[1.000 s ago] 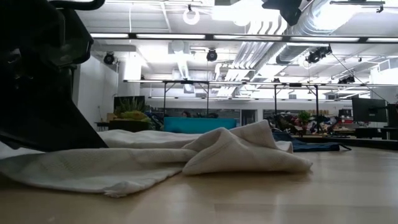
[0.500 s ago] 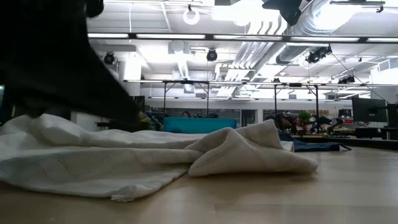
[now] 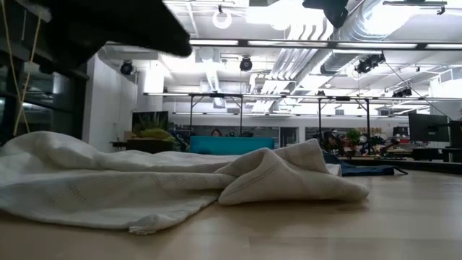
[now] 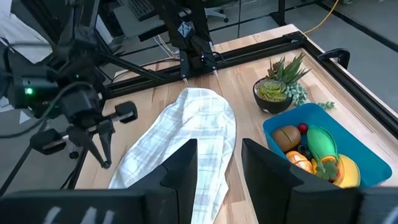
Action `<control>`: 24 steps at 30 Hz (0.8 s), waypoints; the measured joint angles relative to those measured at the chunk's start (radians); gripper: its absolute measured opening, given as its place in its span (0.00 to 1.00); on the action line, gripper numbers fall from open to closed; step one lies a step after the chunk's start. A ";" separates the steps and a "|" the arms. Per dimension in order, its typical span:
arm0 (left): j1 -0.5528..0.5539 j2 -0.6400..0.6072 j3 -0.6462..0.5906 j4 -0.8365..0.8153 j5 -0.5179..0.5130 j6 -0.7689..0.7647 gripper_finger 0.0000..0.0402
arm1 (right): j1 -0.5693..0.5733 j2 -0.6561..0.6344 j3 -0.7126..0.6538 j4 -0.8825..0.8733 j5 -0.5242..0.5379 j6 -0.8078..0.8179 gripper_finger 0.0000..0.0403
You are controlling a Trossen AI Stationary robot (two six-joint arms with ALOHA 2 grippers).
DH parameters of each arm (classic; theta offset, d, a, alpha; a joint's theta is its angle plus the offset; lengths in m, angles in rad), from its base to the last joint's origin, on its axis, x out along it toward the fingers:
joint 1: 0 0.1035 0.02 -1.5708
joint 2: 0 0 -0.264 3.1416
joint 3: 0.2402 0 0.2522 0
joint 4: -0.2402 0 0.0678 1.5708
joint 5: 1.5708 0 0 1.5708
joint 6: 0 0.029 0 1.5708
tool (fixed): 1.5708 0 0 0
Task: Pick and placing Produce into tupperware
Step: Put the blueberry into the blue bin
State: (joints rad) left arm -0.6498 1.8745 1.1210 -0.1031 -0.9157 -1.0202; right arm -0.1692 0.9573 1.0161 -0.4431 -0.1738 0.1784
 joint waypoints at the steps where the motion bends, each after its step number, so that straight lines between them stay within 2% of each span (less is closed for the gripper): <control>1: 0.007 -0.020 0.000 -0.021 -0.001 0.020 0.06 | 0.000 0.000 0.000 -0.001 0.000 0.000 0.29; 13: 0.148 -0.260 0.000 -0.163 0.033 0.296 0.06 | 0.014 -0.004 0.000 0.001 -0.014 -0.001 0.29; 24: 0.302 -0.456 0.001 -0.269 0.132 0.519 0.06 | 0.076 -0.004 0.000 0.036 -0.016 0.024 0.29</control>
State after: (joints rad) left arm -0.3479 1.4180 1.1219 -0.3726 -0.7839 -0.5008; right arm -0.0930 0.9533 1.0161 -0.4075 -0.1894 0.2022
